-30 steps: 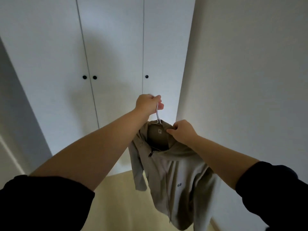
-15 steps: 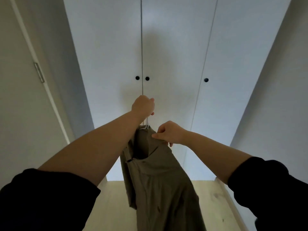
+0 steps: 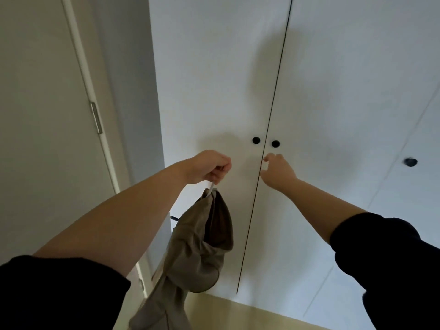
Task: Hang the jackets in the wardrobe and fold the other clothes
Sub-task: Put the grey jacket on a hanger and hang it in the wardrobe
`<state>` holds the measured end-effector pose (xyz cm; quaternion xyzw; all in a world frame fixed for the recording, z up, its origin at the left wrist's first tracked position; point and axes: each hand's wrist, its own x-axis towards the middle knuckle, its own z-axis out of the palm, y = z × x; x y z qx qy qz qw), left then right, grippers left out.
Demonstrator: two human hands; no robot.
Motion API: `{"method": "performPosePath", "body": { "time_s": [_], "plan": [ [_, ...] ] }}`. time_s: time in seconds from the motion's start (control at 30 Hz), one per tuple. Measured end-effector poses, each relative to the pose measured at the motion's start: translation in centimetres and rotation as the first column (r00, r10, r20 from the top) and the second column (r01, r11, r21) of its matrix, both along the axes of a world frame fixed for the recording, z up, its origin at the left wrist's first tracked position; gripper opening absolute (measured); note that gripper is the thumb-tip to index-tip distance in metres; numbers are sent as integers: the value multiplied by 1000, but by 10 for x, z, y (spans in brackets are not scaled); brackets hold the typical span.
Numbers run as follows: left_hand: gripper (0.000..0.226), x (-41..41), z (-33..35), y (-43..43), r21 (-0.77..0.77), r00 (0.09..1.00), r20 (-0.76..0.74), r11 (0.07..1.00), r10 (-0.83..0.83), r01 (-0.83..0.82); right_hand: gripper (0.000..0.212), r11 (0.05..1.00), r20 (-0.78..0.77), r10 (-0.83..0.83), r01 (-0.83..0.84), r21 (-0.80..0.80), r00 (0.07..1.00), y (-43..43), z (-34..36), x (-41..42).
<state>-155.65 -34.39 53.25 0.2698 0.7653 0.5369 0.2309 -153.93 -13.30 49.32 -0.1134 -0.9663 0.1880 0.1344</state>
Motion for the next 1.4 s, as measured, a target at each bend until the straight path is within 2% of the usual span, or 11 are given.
{"method": "performPosePath", "body": {
  "time_s": [0.17, 0.3, 0.37, 0.43, 0.5, 0.7, 0.83, 0.97, 1.1, 1.27, 1.4],
  "plan": [
    [41, -82, -11, -5, -16, 986, 36, 986, -162, 163, 65, 981, -30, -188, 189, 48, 982, 19, -2, -65],
    [41, -131, -10, -10, -165, 960, 55, 946, -275, 281, 59, 967, 9, -253, 254, -11, 967, 27, -4, -101],
    [42, -147, -12, -10, -243, 967, 56, 936, -248, 254, 50, 954, -15, -293, 291, -74, 956, 28, -7, -111],
    [41, -157, -18, -10, -317, 978, 8, 927, -210, 201, 43, 927, -138, -363, 342, -153, 922, 27, -10, -117],
    [41, -161, -25, -11, -382, 983, -72, 915, -172, 132, 44, 915, -229, -401, 377, -145, 887, 27, -9, -119],
    [36, -161, -31, -9, -485, 958, -278, 871, -71, -76, 49, 948, -76, -317, 318, 1, 945, 36, 1, -118],
    [27, -146, -34, -3, -507, 947, -319, 853, -47, -128, 37, 960, -47, -262, 265, 86, 964, 40, 16, -108],
    [30, -117, -37, 3, -463, 937, -347, 875, -30, -144, 11, 961, -220, -238, 262, 87, 946, 24, 6, -67],
    [28, -82, -38, 24, -539, 932, -355, 830, -73, -140, 23, 961, -422, -269, 268, -63, 866, 17, -16, 7],
    [32, -20, -40, 63, -598, 909, -348, 801, -229, -26, 39, 927, -424, -355, 371, -48, 833, 34, -19, 111],
    [41, 42, -37, 106, -563, 885, -360, 825, -295, 46, 47, 815, -342, -534, 578, 36, 774, 58, -14, 182]
  ]
}}
